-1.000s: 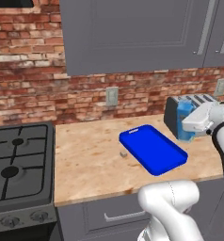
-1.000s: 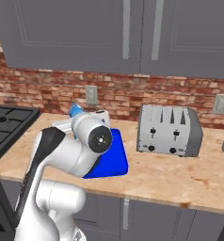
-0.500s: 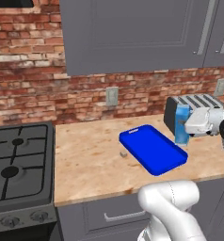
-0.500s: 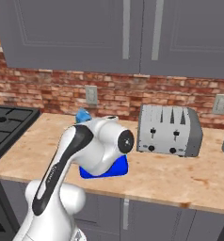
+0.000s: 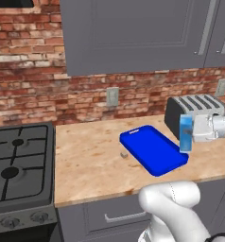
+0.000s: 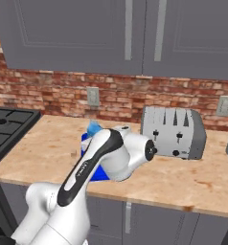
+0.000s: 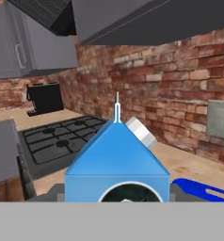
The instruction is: Take out the milk from the fridge and place it on the tray on the counter. Then take the sugar cube near the tray and place it in the tray.
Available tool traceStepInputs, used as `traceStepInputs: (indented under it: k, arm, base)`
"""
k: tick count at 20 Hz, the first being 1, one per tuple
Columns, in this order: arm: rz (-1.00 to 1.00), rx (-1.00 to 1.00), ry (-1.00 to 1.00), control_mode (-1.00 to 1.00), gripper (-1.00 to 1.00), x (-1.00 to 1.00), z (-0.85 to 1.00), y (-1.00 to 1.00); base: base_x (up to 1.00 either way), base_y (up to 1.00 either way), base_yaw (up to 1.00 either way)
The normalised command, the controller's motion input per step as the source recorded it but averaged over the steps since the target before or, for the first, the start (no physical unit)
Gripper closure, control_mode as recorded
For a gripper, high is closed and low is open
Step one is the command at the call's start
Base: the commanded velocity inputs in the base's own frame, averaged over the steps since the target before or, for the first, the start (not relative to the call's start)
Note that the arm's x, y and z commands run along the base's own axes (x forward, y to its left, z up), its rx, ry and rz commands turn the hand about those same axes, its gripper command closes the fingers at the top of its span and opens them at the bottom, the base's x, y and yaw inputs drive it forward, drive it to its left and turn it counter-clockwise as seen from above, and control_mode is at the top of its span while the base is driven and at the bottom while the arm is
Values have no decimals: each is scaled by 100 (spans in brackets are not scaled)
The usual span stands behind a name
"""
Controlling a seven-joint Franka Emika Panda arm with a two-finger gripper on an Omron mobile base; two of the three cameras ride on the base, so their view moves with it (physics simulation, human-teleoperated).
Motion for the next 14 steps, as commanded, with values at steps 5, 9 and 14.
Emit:
traceStepInputs:
  k: [5,9,14]
  arm:
    - [8,1,1,-100,100,13,-37,0]
    - [5,1,0,-100,100,23,-34,0]
    - [4,0,0,-100,100,18,-32,-4]
  base:
    - [0,0,0]
    - [0,0,0]
    - [0,0,0]
